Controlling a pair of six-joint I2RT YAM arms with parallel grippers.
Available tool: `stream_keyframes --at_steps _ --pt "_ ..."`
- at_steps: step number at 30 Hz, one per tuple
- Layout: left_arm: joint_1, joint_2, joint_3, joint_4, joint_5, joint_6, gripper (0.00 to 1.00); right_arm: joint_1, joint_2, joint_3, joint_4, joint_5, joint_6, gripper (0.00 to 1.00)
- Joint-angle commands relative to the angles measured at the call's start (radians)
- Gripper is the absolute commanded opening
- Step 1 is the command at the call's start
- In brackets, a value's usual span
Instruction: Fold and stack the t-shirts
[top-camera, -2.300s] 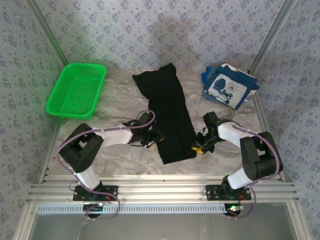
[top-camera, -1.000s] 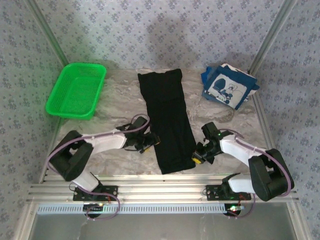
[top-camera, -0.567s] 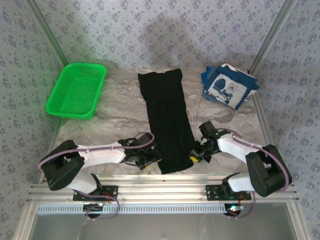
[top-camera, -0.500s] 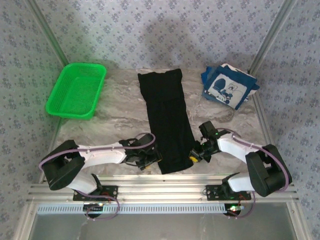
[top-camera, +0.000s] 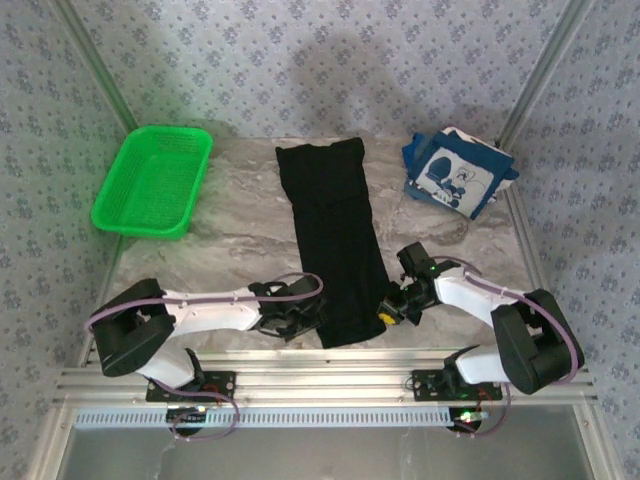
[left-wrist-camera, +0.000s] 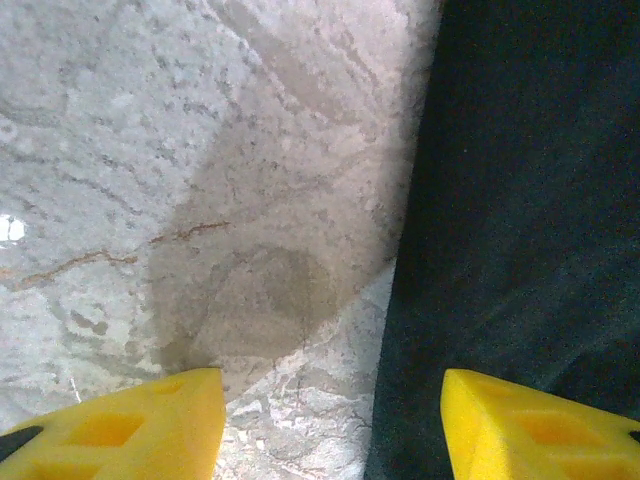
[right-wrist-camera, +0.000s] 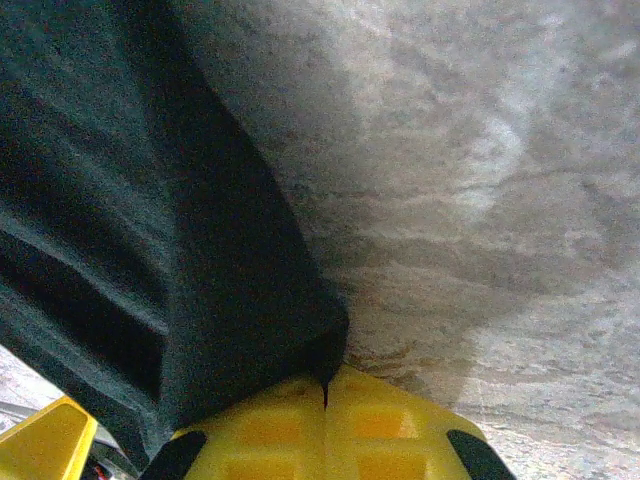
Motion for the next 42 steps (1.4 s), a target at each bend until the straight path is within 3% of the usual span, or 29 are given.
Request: stream_keyframes --at_steps 1,15,27,33,39,42 --pt "-0.065 0.073 0.025 0.235 0.198 -0.115 0.58 0.006 -0.018 0.001 -0.031 -0.010 -0.020 0.00" --pt "-0.100 0.051 0.085 0.080 0.209 -0.078 0.57 0.007 -0.052 -0.038 -0.031 -0.021 -0.030 0.00" --pt "-0.108 0.049 0.125 -0.119 0.079 -0.036 0.50 0.005 -0.074 -0.042 -0.027 -0.016 -0.014 0.00" --pt "-0.114 0.087 0.134 -0.109 0.052 -0.046 0.45 0.008 -0.073 -0.045 -0.020 -0.015 -0.010 0.00" --pt "-0.120 0.139 0.169 -0.149 0.037 -0.033 0.34 0.008 -0.085 -0.047 -0.029 -0.012 -0.011 0.00" --pt "-0.119 0.144 0.171 -0.180 0.027 -0.022 0.18 0.008 -0.090 -0.047 -0.034 -0.018 -0.012 0.00"
